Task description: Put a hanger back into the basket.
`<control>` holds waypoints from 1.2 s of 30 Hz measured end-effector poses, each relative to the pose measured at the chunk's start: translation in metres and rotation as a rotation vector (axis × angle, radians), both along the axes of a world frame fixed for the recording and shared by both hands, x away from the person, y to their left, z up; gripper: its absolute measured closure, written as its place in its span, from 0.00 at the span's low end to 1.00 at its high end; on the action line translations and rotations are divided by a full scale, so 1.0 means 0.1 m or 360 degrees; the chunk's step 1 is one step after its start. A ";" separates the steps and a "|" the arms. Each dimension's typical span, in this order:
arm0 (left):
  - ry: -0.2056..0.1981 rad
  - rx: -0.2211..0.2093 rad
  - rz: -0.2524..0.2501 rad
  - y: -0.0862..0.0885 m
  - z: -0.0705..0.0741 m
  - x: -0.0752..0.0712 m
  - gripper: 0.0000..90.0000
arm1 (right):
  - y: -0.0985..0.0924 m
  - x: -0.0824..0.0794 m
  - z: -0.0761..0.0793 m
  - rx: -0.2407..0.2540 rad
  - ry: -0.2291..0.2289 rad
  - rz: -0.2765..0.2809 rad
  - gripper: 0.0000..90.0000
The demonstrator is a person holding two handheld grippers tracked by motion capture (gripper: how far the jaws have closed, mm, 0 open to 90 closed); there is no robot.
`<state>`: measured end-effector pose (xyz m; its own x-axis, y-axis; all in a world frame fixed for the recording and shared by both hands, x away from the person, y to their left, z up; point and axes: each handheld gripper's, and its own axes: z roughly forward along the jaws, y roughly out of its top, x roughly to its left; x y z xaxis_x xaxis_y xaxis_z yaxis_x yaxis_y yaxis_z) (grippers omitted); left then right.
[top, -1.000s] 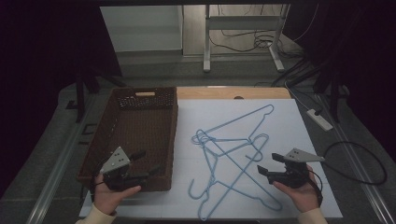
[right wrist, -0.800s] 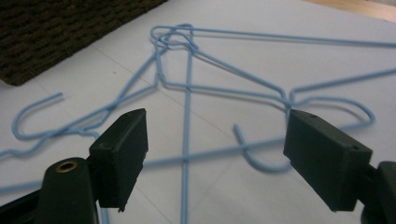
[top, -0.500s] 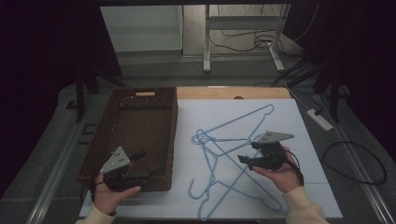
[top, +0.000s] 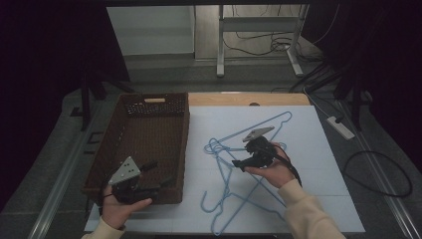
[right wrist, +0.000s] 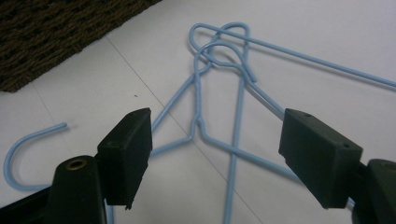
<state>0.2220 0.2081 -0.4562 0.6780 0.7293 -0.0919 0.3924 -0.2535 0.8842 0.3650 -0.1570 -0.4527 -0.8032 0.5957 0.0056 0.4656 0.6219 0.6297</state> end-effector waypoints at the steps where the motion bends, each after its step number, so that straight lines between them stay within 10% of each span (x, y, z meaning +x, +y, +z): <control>1: -0.0016 0.0018 -0.0012 -0.02 0.00 -0.01 0.30 | 0.04 0.03 -0.02 -0.0021 0.0011 0.0004 0.30; 20: 0.0000 0.0028 0.0003 -0.03 -0.01 -0.01 0.30 | 0.55 0.42 -0.45 -0.0278 0.0212 0.0058 0.49; 36: 0.0008 0.0028 -0.0007 -0.03 -0.01 -0.01 0.30 | 0.60 0.41 -0.52 -0.0365 0.0240 0.0075 0.95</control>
